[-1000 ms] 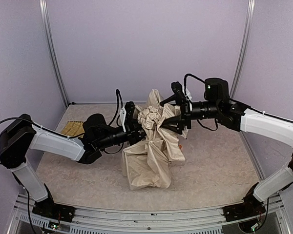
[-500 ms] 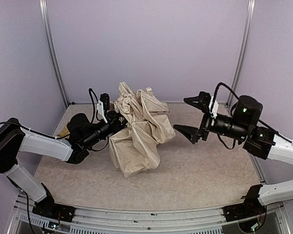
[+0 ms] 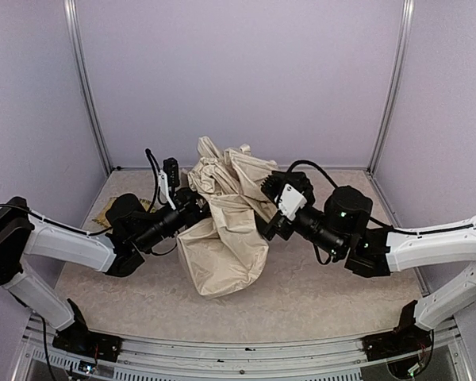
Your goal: Put away the umbrella
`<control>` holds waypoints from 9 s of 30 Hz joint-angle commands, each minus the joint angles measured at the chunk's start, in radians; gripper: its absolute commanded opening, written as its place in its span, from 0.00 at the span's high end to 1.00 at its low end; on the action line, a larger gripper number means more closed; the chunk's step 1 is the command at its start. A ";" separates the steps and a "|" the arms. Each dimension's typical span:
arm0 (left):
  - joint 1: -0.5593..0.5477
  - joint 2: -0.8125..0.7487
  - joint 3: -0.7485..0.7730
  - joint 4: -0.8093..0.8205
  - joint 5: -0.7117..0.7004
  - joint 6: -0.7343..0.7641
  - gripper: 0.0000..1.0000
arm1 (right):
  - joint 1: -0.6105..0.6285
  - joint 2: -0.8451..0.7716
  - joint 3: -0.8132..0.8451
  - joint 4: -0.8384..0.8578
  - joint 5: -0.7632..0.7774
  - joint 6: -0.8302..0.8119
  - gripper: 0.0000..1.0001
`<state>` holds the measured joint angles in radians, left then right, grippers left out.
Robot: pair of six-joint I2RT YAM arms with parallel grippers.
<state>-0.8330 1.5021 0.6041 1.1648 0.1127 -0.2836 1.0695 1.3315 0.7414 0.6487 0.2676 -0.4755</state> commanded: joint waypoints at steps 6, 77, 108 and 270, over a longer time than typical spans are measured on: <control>-0.066 -0.023 0.032 0.083 0.319 0.121 1.00 | -0.060 0.119 0.344 -0.550 -0.570 -0.192 0.03; -0.059 0.197 0.146 -0.004 0.056 0.252 0.03 | -0.463 -0.125 0.220 -0.412 -0.653 0.259 0.92; 0.086 -0.398 -0.129 -0.406 -0.135 0.414 0.01 | -0.519 0.355 -0.197 0.184 -0.695 0.546 1.00; -0.192 -0.110 0.230 -0.479 0.223 0.592 1.00 | -0.332 -0.126 0.305 -0.693 -0.946 0.281 0.11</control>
<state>-0.9821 1.4677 0.8787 0.7071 0.3264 0.2943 0.7551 1.2762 1.1027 0.0387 -0.7601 -0.1734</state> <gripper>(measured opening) 0.015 0.820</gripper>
